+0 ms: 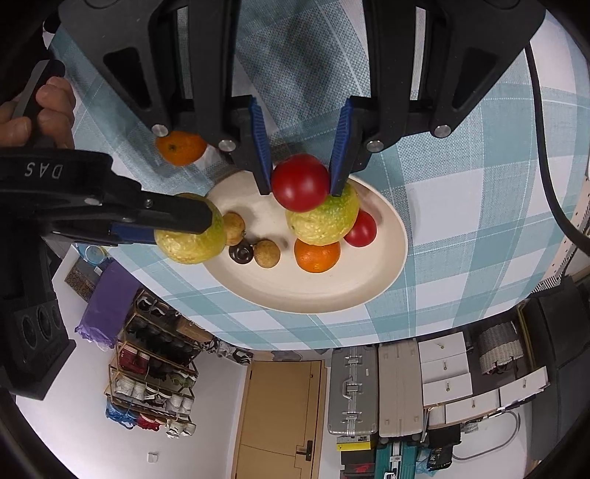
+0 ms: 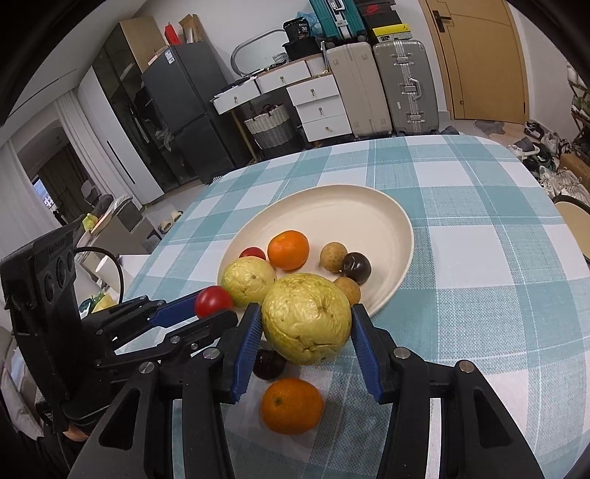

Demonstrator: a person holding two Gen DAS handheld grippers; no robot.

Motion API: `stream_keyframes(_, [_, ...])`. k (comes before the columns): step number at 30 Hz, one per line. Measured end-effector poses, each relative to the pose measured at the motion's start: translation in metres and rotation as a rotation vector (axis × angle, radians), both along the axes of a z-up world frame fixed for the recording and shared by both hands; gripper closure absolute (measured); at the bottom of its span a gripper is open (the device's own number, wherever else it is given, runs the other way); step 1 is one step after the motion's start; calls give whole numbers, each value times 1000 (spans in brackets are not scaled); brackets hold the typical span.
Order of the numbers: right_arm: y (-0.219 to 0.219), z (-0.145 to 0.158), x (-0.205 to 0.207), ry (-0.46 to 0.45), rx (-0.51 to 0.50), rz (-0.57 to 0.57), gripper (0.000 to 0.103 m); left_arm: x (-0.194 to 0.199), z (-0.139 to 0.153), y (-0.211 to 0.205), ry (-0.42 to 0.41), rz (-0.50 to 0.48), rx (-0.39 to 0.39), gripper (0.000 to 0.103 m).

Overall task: Organize fruits
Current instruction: 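Carry the tomato in the left tool while the right tool carries the yellow fruit to the plate, then open the left tool onto the plate while the right tool releases the yellow fruit there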

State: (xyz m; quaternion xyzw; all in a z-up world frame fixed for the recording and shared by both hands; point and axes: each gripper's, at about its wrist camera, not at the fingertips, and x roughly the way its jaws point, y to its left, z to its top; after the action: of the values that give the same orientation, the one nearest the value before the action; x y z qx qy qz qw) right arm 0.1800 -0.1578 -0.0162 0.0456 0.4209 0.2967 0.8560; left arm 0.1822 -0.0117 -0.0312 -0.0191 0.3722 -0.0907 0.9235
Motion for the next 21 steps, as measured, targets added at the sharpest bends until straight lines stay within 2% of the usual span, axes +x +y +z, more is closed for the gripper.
stream_keyframes(10, [17, -9, 16, 33, -12, 24, 54, 13, -6, 0, 9, -17, 3, 75])
stream_keyframes(21, [26, -16, 23, -5, -113, 2, 54, 27, -12, 5, 13, -5, 16, 75])
